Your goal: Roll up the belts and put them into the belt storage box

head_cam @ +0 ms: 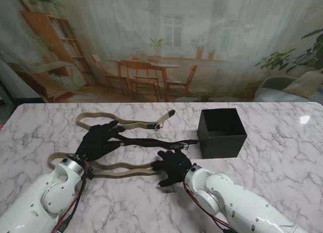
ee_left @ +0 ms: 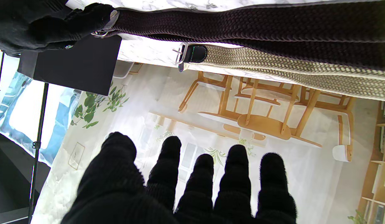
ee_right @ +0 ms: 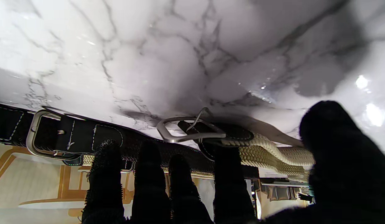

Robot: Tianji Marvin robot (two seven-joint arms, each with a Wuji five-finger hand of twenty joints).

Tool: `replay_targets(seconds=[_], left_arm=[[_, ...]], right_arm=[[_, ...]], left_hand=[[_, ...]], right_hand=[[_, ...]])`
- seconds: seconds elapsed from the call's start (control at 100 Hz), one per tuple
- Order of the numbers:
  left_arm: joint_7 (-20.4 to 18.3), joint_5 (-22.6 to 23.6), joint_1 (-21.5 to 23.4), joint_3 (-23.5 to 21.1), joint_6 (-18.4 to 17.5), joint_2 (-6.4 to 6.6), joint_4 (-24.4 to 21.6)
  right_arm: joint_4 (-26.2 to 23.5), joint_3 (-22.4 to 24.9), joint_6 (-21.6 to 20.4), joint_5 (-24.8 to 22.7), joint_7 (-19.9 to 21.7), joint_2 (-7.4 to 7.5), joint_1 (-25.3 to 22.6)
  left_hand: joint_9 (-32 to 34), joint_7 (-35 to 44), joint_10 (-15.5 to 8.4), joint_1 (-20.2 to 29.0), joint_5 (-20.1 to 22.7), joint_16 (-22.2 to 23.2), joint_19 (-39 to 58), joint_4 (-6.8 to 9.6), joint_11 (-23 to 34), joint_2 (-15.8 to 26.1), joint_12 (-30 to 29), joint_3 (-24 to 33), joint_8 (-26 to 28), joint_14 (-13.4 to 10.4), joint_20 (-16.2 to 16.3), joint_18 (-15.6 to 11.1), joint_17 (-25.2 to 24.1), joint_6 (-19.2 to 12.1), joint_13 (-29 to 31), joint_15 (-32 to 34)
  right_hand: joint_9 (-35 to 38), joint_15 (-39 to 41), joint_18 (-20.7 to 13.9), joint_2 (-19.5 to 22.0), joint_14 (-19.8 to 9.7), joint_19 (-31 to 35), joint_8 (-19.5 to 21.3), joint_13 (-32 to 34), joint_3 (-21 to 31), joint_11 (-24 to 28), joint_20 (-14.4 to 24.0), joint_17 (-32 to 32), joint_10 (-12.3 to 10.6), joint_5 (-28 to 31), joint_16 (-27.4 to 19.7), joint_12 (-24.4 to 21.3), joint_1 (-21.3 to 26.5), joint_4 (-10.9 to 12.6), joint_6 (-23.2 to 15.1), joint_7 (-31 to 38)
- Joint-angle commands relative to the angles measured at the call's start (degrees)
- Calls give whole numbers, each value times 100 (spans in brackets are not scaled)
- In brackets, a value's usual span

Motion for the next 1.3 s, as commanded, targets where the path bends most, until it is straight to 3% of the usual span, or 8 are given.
replay_targets(seconds=[0.0,0.22,0.3,0.53,1.04,1.14,1.21,1.29], left_arm=[[-95,-12,-10,22,-3,-5,-5],[-110,-20,-22,35,-14,-4,5],[-123,-25,-27,42,-14,-2,6],[-121,-27,-30,46,-23,-3,9],[-205,-46,66,40,-162,2,-183],[-305,-43,101,73,-243,15,-301],[-505,-59,122,83,-345,41,-392],[-998,-140,156,59,-472,101,-543]], right_arm=[[145,-53,52,4,-4,-24,84],[319,-151,326,202,-168,-111,167],[302,-186,352,194,-56,-93,201],[414,-203,326,214,-311,-134,192],[-30,722,-131,-315,-913,-32,-714],[-308,1164,-333,-520,-1054,2,-1083],[-547,1499,-549,-562,-1091,9,-1339],[-808,1827,-753,-695,-1042,35,-1573]], left_hand=[[-116,-91,-50,-42,-31,56,-39,-114,42,261,57,-168,-34,-98,77,117,-91,52,16,22],[-118,-91,-50,-46,-32,55,-45,-115,41,257,56,-169,-34,-97,75,131,-95,45,17,21],[-120,-92,-55,-51,-36,54,-48,-116,39,258,55,-170,-34,-104,74,124,-95,42,16,19],[-137,-88,-50,-46,-28,53,-57,-116,34,254,53,-166,-32,-102,72,125,-96,46,12,15],[72,-46,-80,-37,70,88,-6,-114,109,251,84,-167,-16,-74,113,264,-68,14,64,65],[530,21,-124,-41,187,907,448,-120,689,192,791,-169,14,-169,459,257,-59,-15,278,655],[712,50,-190,-193,274,1884,1049,-130,1147,45,1478,-172,18,-211,965,278,-32,-102,467,1165],[612,-56,-146,-496,158,2105,1249,-135,1068,-111,1503,-185,-46,-221,1176,301,-67,-87,446,1136]], right_hand=[[71,6,66,-189,27,104,68,101,39,64,-41,-4,114,236,-97,19,177,-133,-275,269],[529,78,110,39,6,173,297,294,-761,175,-98,85,-2,877,-102,81,1737,63,-1029,1107],[1082,94,189,-496,4,180,-292,465,1260,157,-182,102,-188,930,-113,126,1267,-556,-1420,1929],[2002,196,253,-638,-24,216,-391,793,1716,327,-247,203,-482,1775,-62,379,1572,-922,-2097,3235],[2853,1117,233,-320,-281,532,-137,1531,2056,1652,-289,468,-755,1994,562,1851,1807,-1079,-1337,3638],[3827,1499,295,-246,-540,613,-83,2105,2014,2092,-259,599,-1090,1942,826,2640,1785,-1102,-1330,3660],[4160,1622,314,-239,-643,622,-55,2387,1982,2271,-258,651,-1023,1944,889,2744,1795,-1117,-1302,3689],[4440,1734,331,-244,-713,623,-67,2650,1954,2540,-261,750,-992,1952,976,2804,1805,-1119,-1296,3677]])
